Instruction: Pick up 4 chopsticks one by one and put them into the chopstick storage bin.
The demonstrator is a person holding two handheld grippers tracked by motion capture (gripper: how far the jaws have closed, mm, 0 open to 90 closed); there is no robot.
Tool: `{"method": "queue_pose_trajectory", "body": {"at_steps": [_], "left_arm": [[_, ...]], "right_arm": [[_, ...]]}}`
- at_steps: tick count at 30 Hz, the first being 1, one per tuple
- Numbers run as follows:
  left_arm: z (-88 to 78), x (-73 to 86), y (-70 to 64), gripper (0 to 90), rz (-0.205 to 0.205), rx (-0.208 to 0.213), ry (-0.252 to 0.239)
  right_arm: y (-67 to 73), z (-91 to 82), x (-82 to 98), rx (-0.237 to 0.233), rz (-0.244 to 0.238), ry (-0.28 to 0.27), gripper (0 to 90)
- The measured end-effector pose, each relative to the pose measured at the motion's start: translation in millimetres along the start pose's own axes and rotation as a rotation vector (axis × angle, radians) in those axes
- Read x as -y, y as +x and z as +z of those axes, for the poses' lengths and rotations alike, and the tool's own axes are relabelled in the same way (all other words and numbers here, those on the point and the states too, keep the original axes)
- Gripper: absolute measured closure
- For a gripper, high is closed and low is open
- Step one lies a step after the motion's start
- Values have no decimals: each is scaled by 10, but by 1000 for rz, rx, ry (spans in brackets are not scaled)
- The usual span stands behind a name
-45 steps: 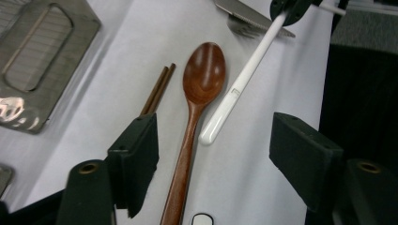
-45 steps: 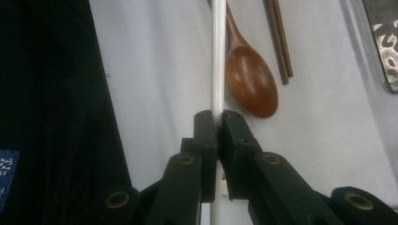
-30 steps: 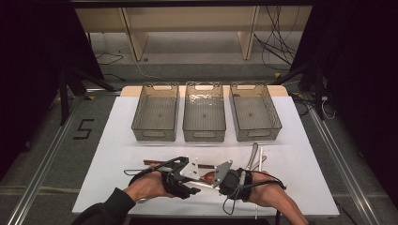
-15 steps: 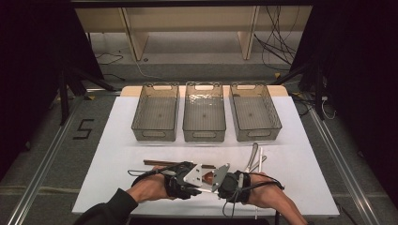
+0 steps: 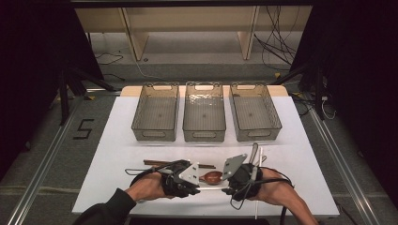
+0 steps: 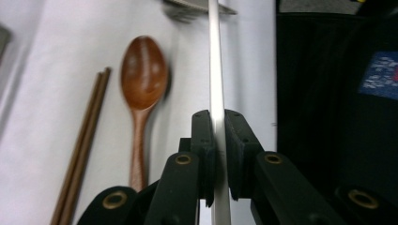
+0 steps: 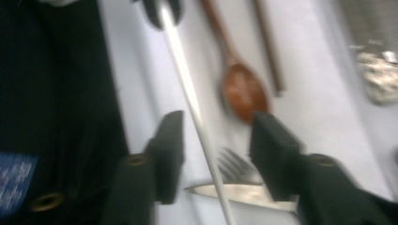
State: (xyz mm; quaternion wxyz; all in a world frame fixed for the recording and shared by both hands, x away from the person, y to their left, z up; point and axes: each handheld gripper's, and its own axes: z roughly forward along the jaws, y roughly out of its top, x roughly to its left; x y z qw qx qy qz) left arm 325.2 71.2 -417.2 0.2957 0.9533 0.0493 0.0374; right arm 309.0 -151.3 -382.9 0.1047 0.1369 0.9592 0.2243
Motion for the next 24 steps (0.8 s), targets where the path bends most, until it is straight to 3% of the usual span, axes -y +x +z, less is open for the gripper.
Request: {"method": "queue_pose_trajectory", "body": {"at_steps": [5, 9, 16, 24], "left_arm": [[-114, 60, 113, 827, -97, -66, -15], [-219, 117, 212, 827, -185, -126, -39], [-359, 186, 322, 827, -286, -209, -86], [-480, 276, 458, 828, -374, -271, -123]], "right_arm": [[-157, -172, 127, 77, 166, -96, 377], [-229, -224, 245, 142, 315, -151, 338], [-306, -262, 445, 211, 455, -242, 307], [-327, -130, 610, 202, 551, -187, 276]]}}
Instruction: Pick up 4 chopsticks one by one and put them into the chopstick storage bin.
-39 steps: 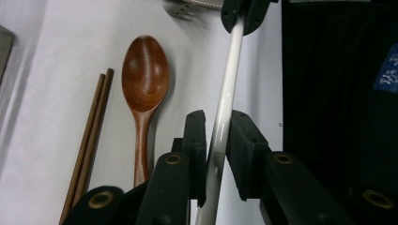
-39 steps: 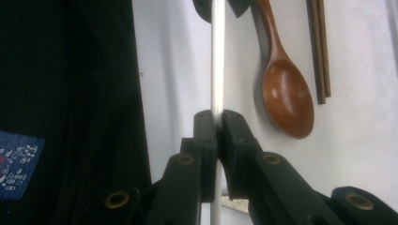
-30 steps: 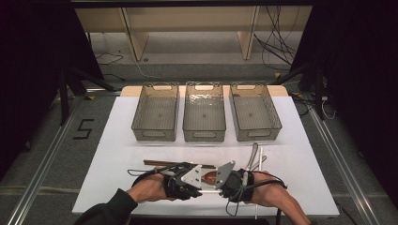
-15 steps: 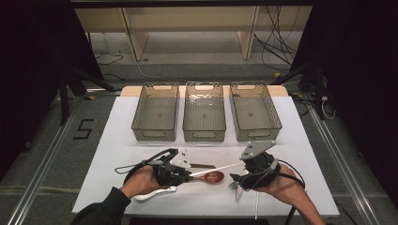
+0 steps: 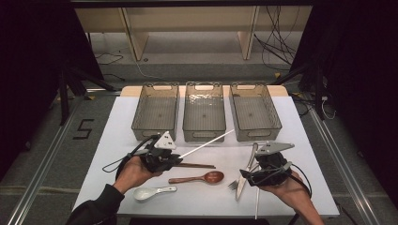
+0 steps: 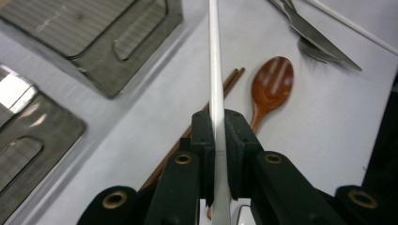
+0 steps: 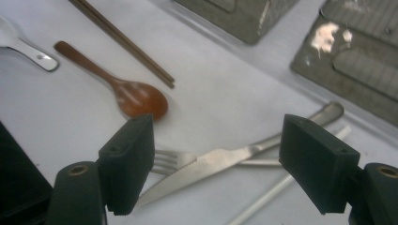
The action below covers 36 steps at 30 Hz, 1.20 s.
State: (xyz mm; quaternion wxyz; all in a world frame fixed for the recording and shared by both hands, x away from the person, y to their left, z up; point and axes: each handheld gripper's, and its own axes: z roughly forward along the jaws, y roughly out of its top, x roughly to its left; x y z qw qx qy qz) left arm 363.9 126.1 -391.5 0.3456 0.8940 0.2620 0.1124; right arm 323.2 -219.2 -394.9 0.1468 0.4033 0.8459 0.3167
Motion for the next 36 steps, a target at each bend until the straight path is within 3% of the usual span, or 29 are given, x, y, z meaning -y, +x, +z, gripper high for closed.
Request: {"method": "queue_pose_trajectory", "body": {"at_steps": [3, 10, 23, 29, 36], "left_arm": [[-28, 10, 70, 828, -39, -18, -20], [-80, 48, 259, 828, -108, -80, -56], [-215, 15, 597, 829, -180, -159, -93], [-210, 3, 835, 829, -236, -229, -102], [-211, 58, 1108, 828, -313, -280, -115]], "right_arm": [[-30, 30, 41, 27, 35, 27, 267], [-109, 49, 122, 32, 96, 43, 259], [-104, 68, 176, 8, 110, 56, 256], [-102, 75, 188, -2, 115, 61, 258], [-108, 67, 192, -4, 113, 56, 257]]}}
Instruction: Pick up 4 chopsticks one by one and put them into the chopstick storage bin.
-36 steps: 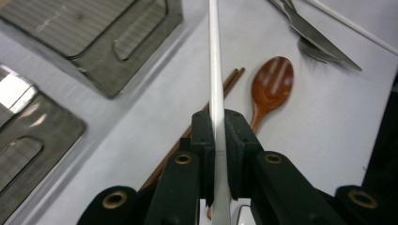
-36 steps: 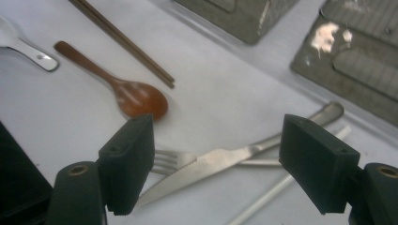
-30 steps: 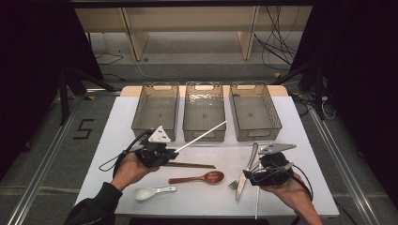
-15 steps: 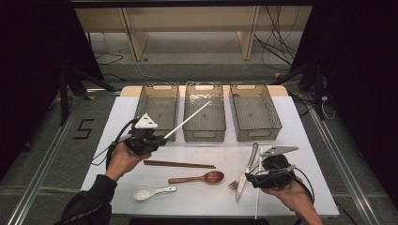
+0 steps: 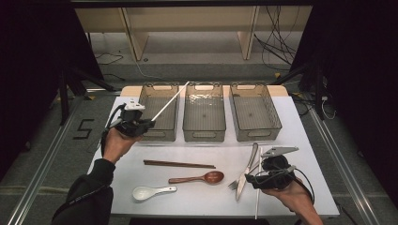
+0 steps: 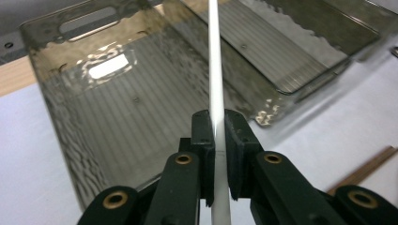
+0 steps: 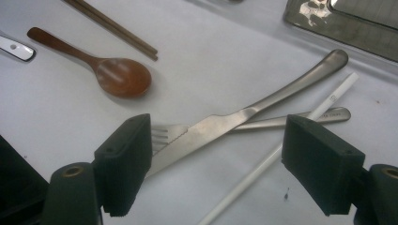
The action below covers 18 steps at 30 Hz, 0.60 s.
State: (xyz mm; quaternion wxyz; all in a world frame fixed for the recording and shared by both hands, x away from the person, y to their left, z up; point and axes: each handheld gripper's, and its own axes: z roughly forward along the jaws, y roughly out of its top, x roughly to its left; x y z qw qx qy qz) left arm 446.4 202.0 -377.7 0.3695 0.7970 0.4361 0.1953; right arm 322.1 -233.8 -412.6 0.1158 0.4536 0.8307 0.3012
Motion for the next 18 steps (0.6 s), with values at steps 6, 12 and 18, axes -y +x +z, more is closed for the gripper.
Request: {"method": "queue_pose_trajectory", "body": {"at_steps": [6, 12, 18], "left_arm": [[99, -2, 185, 828, -54, -34, 9], [175, -28, 324, 828, -86, -55, 24], [220, -23, 425, 828, -102, -69, 37]], "right_arm": [[8, 1, 2, -2, -1, 4, 257], [7, 3, 2, -5, -1, 6, 257], [12, 5, 0, -9, -7, 4, 257]]}}
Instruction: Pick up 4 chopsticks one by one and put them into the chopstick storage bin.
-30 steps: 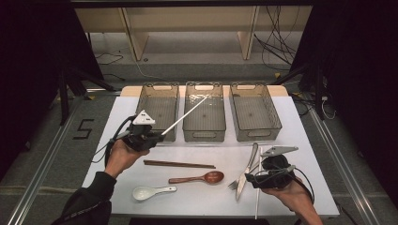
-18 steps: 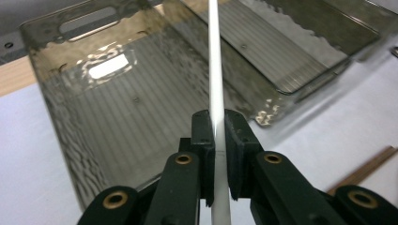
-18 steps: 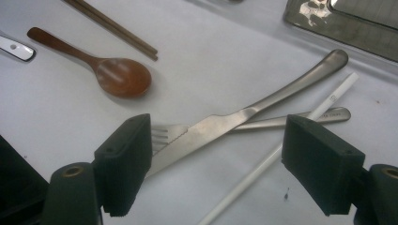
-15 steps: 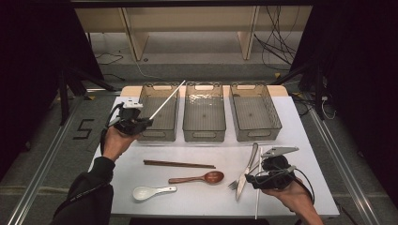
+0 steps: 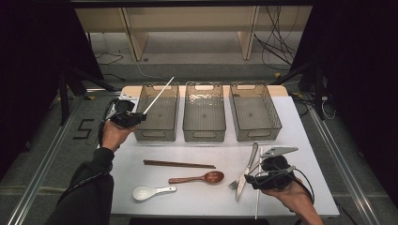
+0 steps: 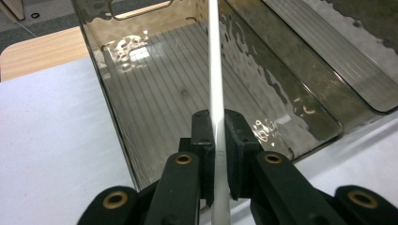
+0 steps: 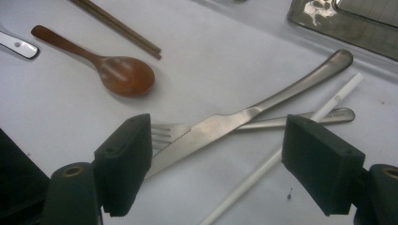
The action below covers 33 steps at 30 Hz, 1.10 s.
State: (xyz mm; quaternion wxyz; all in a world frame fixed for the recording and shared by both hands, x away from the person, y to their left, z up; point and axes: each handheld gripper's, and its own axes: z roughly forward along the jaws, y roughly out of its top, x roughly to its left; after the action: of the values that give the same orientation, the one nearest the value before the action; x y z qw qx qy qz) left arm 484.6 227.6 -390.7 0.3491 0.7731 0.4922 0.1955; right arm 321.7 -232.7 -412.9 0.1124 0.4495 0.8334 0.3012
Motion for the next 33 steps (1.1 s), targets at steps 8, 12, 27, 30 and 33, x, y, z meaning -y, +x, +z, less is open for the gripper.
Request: {"method": "queue_pose_trajectory", "body": {"at_steps": [8, 12, 27, 30, 33], "left_arm": [[91, -6, 58, 828, -12, -13, 26], [150, 6, 62, 828, -18, -13, 40], [333, 29, 144, 818, -47, -43, 83], [339, 28, 161, 706, -76, -31, 72], [313, 22, 131, 637, -71, -12, 62]], "right_arm": [[7, 2, -2, -4, 0, 5, 260], [8, 0, -4, -5, -4, 1, 259], [9, -1, -4, -11, -6, 3, 261], [13, -2, -5, -15, -7, 5, 262], [12, 1, -5, -15, -9, 5, 262]]}}
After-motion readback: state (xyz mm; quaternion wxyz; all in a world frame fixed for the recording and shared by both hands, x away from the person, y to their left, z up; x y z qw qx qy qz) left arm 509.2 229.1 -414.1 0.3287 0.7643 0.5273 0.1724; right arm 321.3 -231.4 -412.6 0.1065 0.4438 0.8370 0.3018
